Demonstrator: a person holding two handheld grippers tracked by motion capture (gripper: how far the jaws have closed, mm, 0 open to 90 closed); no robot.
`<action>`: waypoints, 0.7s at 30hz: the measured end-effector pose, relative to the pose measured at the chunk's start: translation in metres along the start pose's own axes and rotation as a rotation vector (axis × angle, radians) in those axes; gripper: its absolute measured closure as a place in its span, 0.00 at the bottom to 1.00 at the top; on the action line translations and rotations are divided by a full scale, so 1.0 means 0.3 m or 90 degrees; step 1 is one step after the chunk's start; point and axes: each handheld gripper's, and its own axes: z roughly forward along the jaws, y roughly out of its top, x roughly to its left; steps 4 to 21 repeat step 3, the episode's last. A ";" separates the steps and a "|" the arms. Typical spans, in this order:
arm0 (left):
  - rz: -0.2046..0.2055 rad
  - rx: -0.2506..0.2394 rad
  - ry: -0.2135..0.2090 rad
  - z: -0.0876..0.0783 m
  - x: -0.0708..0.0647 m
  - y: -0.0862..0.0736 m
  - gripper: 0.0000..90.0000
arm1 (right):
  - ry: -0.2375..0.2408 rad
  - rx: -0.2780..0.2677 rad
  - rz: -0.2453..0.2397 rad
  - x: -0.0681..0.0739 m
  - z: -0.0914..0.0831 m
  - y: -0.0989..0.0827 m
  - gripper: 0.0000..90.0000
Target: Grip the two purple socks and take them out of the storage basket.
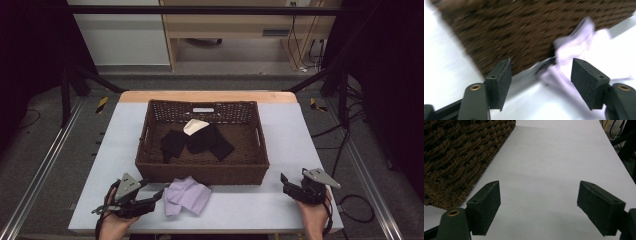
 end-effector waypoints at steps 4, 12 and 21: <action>-0.015 0.001 0.005 -0.006 0.015 -0.009 0.34 | 0.000 -0.002 -0.002 0.001 -0.004 0.001 0.20; -0.015 0.001 0.005 -0.006 0.015 -0.009 0.34 | 0.000 -0.002 -0.002 0.001 -0.004 0.001 0.20; -0.015 0.001 0.005 -0.006 0.015 -0.009 0.34 | 0.000 -0.002 -0.002 0.001 -0.004 0.001 0.20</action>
